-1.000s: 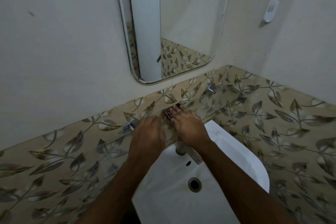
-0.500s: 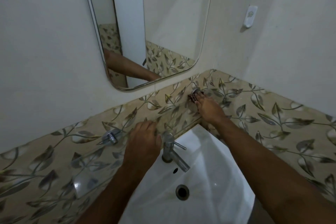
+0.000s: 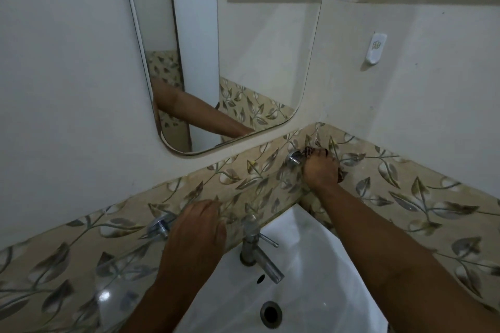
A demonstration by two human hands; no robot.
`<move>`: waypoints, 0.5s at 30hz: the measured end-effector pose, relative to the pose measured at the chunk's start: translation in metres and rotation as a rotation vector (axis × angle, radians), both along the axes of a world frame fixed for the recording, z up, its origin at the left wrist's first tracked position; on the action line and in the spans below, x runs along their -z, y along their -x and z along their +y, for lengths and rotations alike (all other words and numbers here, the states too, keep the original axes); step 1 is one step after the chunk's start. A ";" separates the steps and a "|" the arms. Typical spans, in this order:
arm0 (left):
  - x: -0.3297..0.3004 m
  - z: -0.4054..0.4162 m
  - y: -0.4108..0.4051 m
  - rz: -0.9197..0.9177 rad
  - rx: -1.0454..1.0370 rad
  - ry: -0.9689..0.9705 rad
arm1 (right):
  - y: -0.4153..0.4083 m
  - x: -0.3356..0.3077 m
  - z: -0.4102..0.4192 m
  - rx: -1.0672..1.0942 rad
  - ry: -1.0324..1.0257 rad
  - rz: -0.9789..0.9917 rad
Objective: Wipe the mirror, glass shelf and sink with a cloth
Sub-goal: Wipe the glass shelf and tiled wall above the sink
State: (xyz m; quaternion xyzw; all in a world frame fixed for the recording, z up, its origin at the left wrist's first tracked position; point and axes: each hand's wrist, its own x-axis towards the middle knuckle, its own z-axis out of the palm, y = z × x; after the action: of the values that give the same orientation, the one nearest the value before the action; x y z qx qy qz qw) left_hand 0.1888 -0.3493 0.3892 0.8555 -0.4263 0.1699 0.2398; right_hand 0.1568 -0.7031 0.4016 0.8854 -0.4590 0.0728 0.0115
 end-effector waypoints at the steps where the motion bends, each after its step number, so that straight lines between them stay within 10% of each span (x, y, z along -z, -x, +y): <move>1: -0.004 0.006 0.001 -0.011 -0.022 -0.001 | -0.002 0.000 0.002 0.024 0.004 0.007; 15: -0.014 0.086 -0.010 0.168 -0.264 0.120 | 0.010 0.026 0.066 -0.064 -0.067 -0.275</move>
State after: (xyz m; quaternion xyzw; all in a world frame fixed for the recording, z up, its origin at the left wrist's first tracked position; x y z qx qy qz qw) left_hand 0.1986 -0.2630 0.4034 0.8995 -0.2776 0.1531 0.3008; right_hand 0.1464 -0.6370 0.3758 0.8811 -0.4299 0.1786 -0.0833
